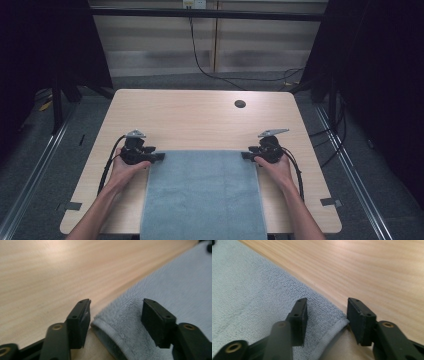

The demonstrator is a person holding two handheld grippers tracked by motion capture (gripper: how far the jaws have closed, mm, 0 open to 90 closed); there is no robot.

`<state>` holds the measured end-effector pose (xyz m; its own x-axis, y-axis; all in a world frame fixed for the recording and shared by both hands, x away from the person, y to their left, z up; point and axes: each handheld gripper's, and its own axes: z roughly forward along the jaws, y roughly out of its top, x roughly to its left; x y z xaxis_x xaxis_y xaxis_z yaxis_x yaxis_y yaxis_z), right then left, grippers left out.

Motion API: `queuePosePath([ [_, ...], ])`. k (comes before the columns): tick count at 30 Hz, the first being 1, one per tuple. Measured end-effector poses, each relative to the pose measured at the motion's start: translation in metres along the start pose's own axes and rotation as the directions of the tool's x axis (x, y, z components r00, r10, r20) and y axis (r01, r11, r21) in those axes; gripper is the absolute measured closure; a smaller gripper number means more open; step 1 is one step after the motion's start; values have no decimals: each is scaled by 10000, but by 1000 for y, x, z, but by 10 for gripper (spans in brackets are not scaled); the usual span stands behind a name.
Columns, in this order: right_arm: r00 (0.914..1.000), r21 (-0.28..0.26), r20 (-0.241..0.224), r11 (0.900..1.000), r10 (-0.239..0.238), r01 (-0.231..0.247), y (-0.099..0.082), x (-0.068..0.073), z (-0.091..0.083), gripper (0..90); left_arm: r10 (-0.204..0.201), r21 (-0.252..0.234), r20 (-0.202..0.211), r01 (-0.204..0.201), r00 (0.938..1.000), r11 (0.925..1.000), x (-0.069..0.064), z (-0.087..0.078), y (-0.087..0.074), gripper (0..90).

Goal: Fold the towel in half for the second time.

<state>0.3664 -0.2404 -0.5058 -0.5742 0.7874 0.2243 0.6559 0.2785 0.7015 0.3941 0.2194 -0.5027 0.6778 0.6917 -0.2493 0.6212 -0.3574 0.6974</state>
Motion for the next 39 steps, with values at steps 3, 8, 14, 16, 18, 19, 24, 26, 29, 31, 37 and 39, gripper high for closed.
queuePosePath([
  [3,9999,42,-137,10000,-62,62,1,1,0,763,585,95,160,-587,9982,9982,-2,1,0,772],
  [8,9996,-542,-259,9984,123,-136,10,-4,-9,840,111,-691,374,-85,9992,9976,3,-3,9,825],
  [14,9999,-1731,110,9849,-38,56,54,-6,-31,851,333,-2181,71,-310,9994,9754,5,-30,67,829],
  [16,9996,-2128,263,9770,-86,140,71,-7,-39,851,325,-2606,-10,-317,9995,9649,7,-39,84,829],
  [18,9990,-2455,428,9692,-99,201,87,-9,-48,852,206,-2933,-22,-204,9998,9558,9,-47,97,828],
  [19,9990,-2455,428,9692,-99,201,87,-9,-48,852,206,-2933,-22,-204,9998,9558,9,-47,97,828],
  [24,9990,-3145,312,9484,-322,404,109,-4,-71,852,564,-3340,386,-403,9977,9417,1,-62,98,827],
  [26,9986,-3165,137,9472,-503,521,102,1,-76,852,668,-3316,410,-495,9969,9421,0,-64,93,827],
  [29,9966,-3115,-108,9474,-814,740,85,14,-86,853,948,-3539,648,-660,9934,9330,-9,-79,69,827],
  [31,9939,-3219,-367,9428,-1039,867,71,23,-95,852,1094,-3731,851,-701,9903,9252,-16,-89,58,826],
  [37,9878,-3208,-677,9406,-1403,1116,40,48,-114,850,1668,-3905,871,-1204,9821,9127,-39,-108,35,822],
  [39,9854,-2898,-795,9493,-1505,1216,17,60,-117,841,1818,-3581,1099,-1317,9772,9244,-48,-112,18,814],
])
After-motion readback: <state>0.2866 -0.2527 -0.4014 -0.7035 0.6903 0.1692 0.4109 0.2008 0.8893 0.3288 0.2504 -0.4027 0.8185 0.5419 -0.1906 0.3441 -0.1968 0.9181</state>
